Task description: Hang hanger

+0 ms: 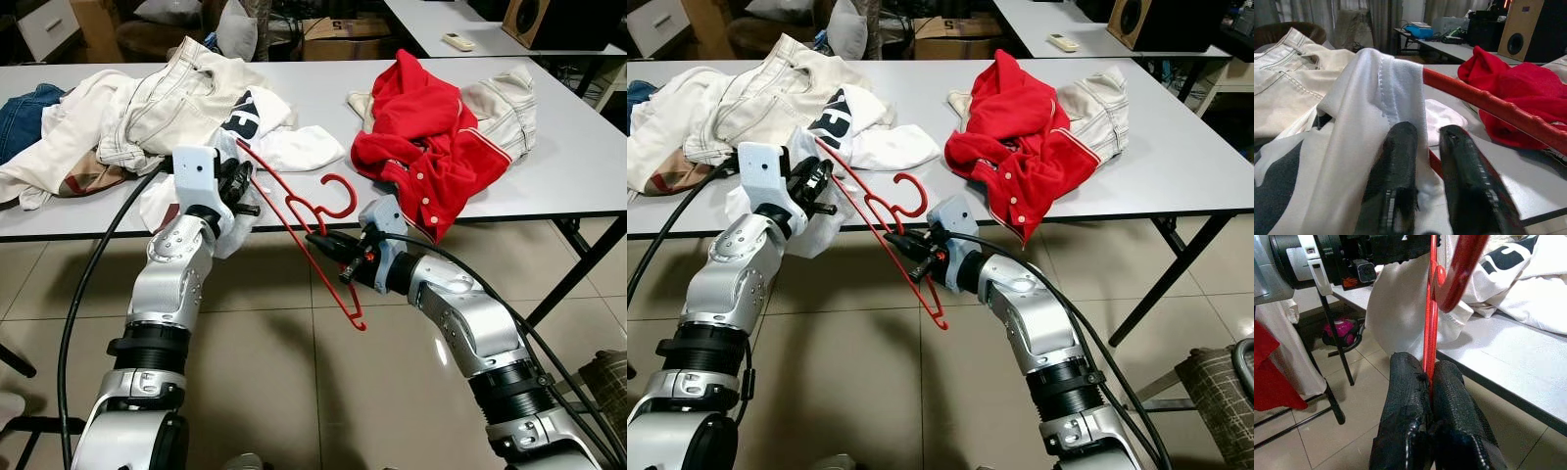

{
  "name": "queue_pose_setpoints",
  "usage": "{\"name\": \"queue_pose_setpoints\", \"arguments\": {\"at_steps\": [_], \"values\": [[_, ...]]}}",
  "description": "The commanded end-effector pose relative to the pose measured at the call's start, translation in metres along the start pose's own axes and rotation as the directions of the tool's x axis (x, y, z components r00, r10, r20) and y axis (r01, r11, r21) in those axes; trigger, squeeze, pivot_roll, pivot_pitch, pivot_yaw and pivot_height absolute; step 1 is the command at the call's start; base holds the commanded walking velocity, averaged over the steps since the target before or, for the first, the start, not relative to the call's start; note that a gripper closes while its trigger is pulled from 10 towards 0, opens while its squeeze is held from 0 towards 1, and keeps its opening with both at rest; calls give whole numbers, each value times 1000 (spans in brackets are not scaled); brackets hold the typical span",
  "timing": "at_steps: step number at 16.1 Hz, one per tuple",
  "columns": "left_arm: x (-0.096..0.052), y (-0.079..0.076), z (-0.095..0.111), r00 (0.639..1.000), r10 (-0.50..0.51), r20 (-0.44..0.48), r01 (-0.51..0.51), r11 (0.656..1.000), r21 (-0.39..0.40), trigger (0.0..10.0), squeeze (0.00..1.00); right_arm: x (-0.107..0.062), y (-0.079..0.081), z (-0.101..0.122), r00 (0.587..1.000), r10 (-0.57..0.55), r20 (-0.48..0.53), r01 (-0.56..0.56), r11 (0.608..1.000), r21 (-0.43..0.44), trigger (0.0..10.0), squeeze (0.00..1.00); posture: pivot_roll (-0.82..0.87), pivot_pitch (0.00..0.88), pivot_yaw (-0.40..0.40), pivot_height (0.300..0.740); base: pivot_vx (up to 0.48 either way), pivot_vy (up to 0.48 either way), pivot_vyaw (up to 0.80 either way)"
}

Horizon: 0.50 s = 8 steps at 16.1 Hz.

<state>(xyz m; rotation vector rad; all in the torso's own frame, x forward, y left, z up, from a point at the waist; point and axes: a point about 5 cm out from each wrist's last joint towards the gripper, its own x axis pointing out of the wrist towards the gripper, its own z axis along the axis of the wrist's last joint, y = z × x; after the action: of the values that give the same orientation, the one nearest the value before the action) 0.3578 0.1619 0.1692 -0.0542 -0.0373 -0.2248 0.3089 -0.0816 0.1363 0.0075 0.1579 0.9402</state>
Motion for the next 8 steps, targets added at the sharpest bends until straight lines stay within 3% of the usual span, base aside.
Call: {"name": "queue_pose_setpoints", "arguments": {"at_steps": [1, 8], "values": [[1, 0, 4, 1000, -11, 11, 11, 1000, 25, 0, 0, -1, 1, 4, 1000, 5, 19, -5, 1000, 4, 10000, 0, -27, 0, 45, 740, 0, 0, 0], [-1, 14, 3, 999, 32, 8, -33, 998, 51, 0, 0, 0, 0, 6, 1000, 12, 19, -12, 1000, 0, 10000, 0, -26, 0, 39, 740, 0, 0, 0]]}}
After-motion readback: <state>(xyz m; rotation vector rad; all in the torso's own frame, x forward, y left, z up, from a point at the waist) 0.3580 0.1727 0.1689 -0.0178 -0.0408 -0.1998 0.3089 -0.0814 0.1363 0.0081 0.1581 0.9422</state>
